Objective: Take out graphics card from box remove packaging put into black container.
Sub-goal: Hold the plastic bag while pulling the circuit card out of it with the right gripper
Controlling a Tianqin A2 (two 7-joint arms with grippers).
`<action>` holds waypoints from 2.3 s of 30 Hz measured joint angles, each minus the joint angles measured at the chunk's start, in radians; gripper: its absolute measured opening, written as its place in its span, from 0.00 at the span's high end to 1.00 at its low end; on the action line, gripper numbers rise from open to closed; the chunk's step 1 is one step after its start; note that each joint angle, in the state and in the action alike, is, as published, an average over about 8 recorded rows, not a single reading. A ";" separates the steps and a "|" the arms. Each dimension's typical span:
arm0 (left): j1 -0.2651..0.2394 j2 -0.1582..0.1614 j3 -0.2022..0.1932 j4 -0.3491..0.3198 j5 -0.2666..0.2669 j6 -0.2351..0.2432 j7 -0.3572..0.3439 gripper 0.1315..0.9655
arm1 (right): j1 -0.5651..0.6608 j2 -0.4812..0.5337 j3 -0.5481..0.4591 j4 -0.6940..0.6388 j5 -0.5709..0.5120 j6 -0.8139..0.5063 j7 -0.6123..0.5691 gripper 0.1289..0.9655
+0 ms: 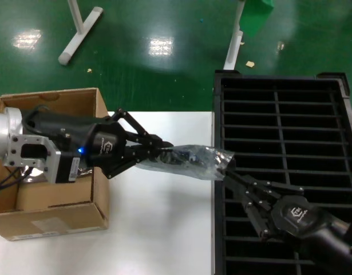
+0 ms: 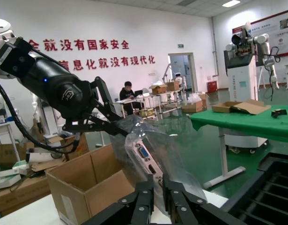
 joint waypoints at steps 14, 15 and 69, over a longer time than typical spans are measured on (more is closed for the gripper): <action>0.056 -0.020 -0.041 0.007 -0.029 0.005 0.024 0.99 | 0.039 -0.001 -0.014 -0.036 -0.004 -0.005 0.000 0.97; 0.059 -0.021 -0.043 0.008 -0.031 0.004 0.025 0.99 | 0.042 -0.001 -0.017 -0.038 -0.005 -0.006 0.000 0.97; 0.002 0.107 0.008 0.055 -0.022 0.018 -0.019 0.99 | 0.053 -0.003 -0.020 -0.076 0.033 -0.077 0.013 0.98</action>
